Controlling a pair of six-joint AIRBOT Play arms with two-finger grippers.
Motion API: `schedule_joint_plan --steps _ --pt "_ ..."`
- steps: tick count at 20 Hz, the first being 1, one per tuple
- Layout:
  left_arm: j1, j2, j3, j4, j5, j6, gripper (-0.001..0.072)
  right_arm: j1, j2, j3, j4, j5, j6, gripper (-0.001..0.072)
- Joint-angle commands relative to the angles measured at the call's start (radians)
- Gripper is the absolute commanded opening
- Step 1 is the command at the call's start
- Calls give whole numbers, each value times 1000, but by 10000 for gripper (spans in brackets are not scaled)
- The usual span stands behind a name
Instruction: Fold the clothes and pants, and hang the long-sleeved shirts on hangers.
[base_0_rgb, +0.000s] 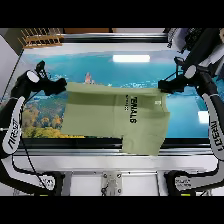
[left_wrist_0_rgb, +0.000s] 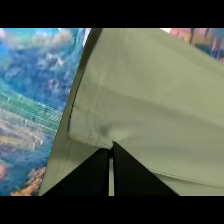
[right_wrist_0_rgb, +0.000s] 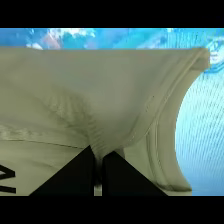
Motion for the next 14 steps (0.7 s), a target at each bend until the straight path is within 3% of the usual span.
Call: schedule_joint_plan --steps 1,4,5,6,7,10,14 --pt "-24 62 -196 -1 43 28 7 2 41 -155 -18 -7 0 12" --pt "-49 64 -264 -2 65 27 7 1 40 -215 12 -25 2 23" --pt "-51 64 -270 -2 63 27 120 1 40 -217 22 -24 8 49" --pt "-48 68 -261 -3 48 26 459 0 46 -215 35 -21 8 258" --pt "-37 86 -246 -3 24 26 549 -3 61 -209 38 -19 7 526" --pt "36 235 -254 3 -20 26 551 -42 193 -195 37 -3 8 509" --pt "180 437 -496 2 -111 20 551 -76 422 -198 27 62 6 509"
